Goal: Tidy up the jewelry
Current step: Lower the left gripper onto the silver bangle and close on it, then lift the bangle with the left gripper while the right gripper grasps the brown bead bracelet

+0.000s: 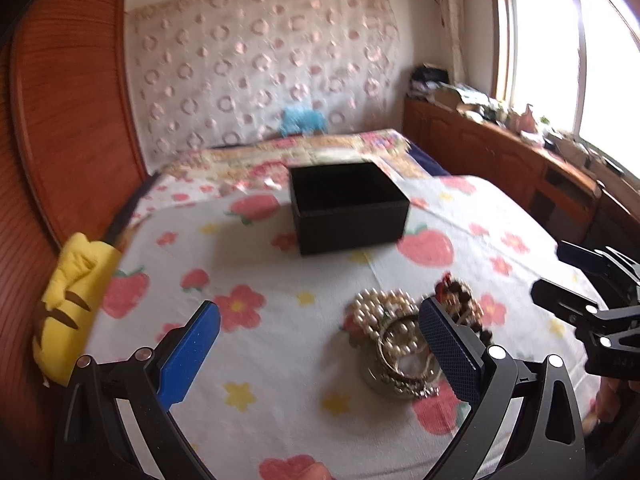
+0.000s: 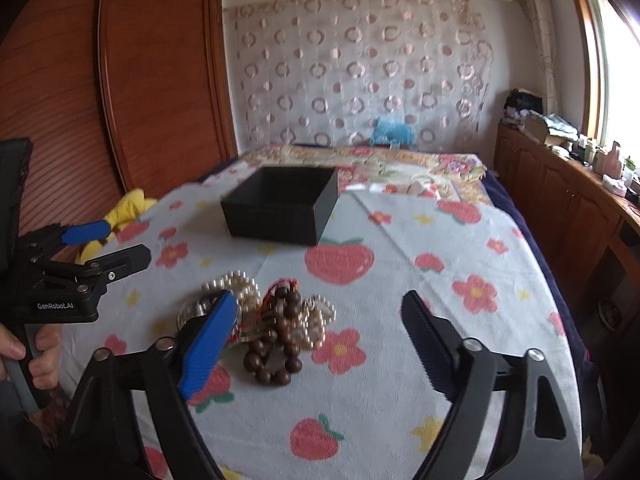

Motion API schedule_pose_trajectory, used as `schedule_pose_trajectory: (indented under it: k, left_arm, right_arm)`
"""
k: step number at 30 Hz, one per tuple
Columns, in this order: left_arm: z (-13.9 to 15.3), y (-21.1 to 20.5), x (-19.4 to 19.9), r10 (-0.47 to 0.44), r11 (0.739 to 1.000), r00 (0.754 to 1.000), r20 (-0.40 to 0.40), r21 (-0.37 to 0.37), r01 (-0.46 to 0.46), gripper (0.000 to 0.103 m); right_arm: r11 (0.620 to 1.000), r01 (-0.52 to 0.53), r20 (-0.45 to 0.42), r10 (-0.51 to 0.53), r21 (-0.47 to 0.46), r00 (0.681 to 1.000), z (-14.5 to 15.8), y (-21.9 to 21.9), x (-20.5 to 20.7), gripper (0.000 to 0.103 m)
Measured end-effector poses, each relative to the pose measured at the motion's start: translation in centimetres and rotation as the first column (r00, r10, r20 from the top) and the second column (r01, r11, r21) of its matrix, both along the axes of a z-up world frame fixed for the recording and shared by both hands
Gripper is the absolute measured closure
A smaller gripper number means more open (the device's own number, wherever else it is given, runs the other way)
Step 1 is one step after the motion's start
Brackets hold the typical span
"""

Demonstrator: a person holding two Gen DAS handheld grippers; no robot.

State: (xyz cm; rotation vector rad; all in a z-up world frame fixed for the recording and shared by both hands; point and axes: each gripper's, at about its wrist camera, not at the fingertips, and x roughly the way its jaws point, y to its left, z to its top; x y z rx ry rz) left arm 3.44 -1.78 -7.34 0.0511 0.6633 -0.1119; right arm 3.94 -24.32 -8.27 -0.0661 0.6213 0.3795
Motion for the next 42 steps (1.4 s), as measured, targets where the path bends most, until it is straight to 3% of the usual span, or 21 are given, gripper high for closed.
schedule_pose_trajectory:
  k: [4,8,14,17,19,22,25,36,39,42]
  left_arm:
    - [-1.5,-0.4,0.5,-0.055,0.998,0.997,-0.061,-0.038,0.053,0.007]
    - [-2.4,-0.9,0.9,-0.111,0.991,0.989,-0.098,-0.08,0.103,0.014]
    - [-3.8,-1.6,1.8,-0.179,0.981,0.969,-0.169,-0.107,0.162,0.063]
    - [-4.3,-1.7,2.3,-0.199,0.976,0.962,-0.187,-0.129,0.176,0.068]
    - [-4.7,-1.7,2.7,-0.211,0.972,0.955,-0.21,-0.151,0.181,0.083]
    - [-5.0,-1.8,3.0,-0.225,0.967,0.949,-0.219,-0.167,0.191,0.085]
    - [-4.8,-1.7,3.0,-0.22,0.969,0.953,-0.208,-0.162,0.189,0.099]
    - [-3.0,0.7,1.2,-0.145,0.979,0.983,-0.109,-0.16,0.127,0.099]
    - [-2.3,1.7,0.9,-0.121,0.98,0.989,-0.084,-0.169,0.106,0.099]
    - [-1.8,2.3,0.8,-0.107,0.981,0.992,-0.066,-0.171,0.094,0.099]
  right_arm:
    - [0.999,-0.031,-0.029,0.031,-0.013,0.999,-1.3,0.1,-0.1,0.037]
    - [0.999,-0.029,-0.042,0.028,-0.029,0.999,-2.2,0.1,-0.2,0.039]
    - [1.0,-0.019,-0.062,0.017,-0.025,0.998,-3.1,0.0,-0.1,0.039]
    - [0.999,-0.021,-0.062,0.02,-0.029,0.998,-3.2,0.0,-0.1,0.039]
    - [0.999,-0.025,-0.062,0.023,-0.027,0.998,-3.4,-0.1,-0.1,0.039]
    - [0.999,-0.029,-0.065,0.028,-0.026,0.997,-3.7,-0.1,-0.2,0.039]
    - [0.999,-0.03,-0.069,0.028,-0.032,0.997,-3.9,0.0,-0.2,0.039]
    - [0.996,-0.075,-0.079,0.072,-0.037,0.994,-3.8,1.4,0.1,0.039]
    - [0.994,-0.101,-0.083,0.098,-0.035,0.992,-3.3,2.0,0.4,0.047]
    - [0.992,-0.125,-0.084,0.122,-0.028,0.989,-2.7,2.7,1.5,0.049]
